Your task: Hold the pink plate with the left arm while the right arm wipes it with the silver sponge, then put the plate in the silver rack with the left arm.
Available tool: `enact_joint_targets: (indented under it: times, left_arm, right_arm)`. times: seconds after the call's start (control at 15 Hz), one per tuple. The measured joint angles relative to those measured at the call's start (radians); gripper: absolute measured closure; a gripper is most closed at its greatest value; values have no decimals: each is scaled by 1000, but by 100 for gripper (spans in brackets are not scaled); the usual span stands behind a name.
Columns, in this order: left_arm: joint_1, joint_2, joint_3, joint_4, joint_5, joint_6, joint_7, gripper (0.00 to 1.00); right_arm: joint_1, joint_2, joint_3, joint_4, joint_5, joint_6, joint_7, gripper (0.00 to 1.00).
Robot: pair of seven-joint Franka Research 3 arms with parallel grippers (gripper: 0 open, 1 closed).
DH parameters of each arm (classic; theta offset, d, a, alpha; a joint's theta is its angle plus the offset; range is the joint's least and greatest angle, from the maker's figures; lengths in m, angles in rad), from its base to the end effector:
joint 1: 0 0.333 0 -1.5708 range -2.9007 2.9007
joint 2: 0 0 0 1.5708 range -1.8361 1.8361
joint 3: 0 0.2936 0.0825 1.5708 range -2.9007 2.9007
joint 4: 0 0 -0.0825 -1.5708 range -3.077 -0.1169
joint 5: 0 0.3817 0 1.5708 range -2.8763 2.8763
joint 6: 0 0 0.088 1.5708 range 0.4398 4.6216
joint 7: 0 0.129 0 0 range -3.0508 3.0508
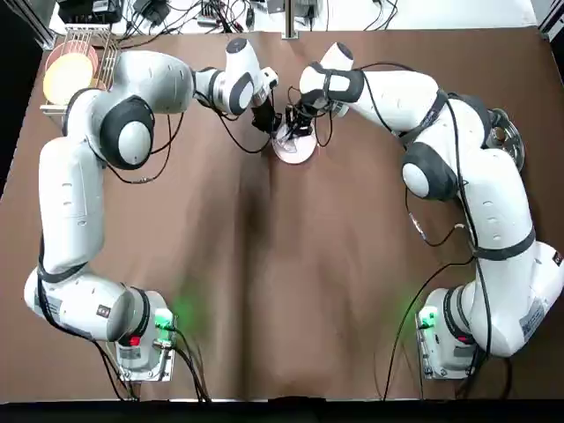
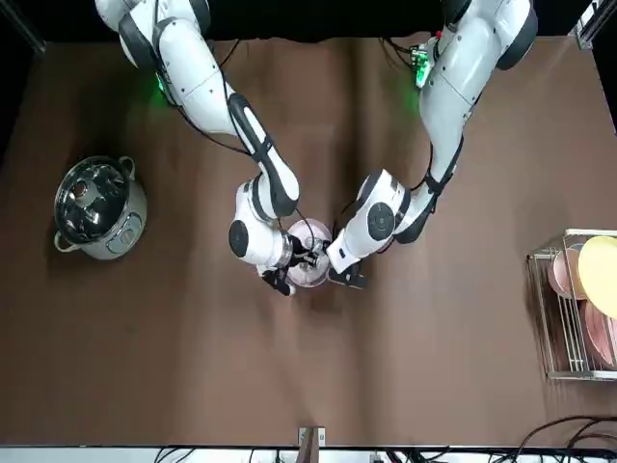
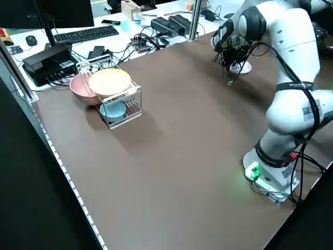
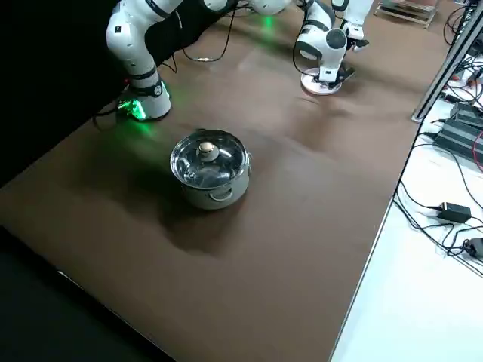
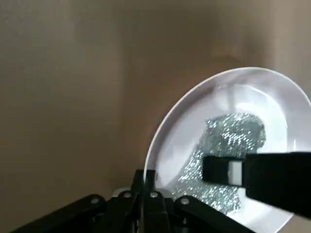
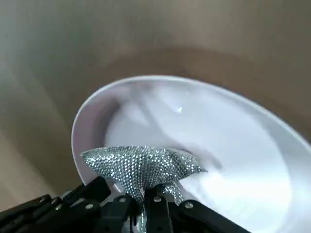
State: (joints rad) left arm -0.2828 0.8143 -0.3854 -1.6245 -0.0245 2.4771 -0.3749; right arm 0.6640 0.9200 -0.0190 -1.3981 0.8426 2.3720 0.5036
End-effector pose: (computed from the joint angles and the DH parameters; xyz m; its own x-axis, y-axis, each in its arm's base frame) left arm 0.5503 -0.4041 0.1444 0.9869 -0.1557 -0.0427 -0.1366 -0.9460 0.2940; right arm 0.5623 0.4508 0.1286 0.8702 -0.3371 -0.3593 -0.4726 -0.7771 -0.4156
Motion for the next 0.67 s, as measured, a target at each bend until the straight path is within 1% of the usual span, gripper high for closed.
enact_joint_targets:
  times: [0.2,0.27,0.47,0.67]
  left_arm:
    - [0,0,0,0,0,0,0,97]
    - [0,0,0,0,0,0,0,97]
    - [0,0,0,0,0,0,0,97]
    - [0,0,0,0,0,0,0,97]
  right_arm:
    - [-1,0,0,0,1,-12,0,91]
    - [-3,0,-1,1,1,-33,0,91]
    - [-14,0,-1,6,3,-146,0,91]
    - [-28,0,-1,7,4,-212,0,91]
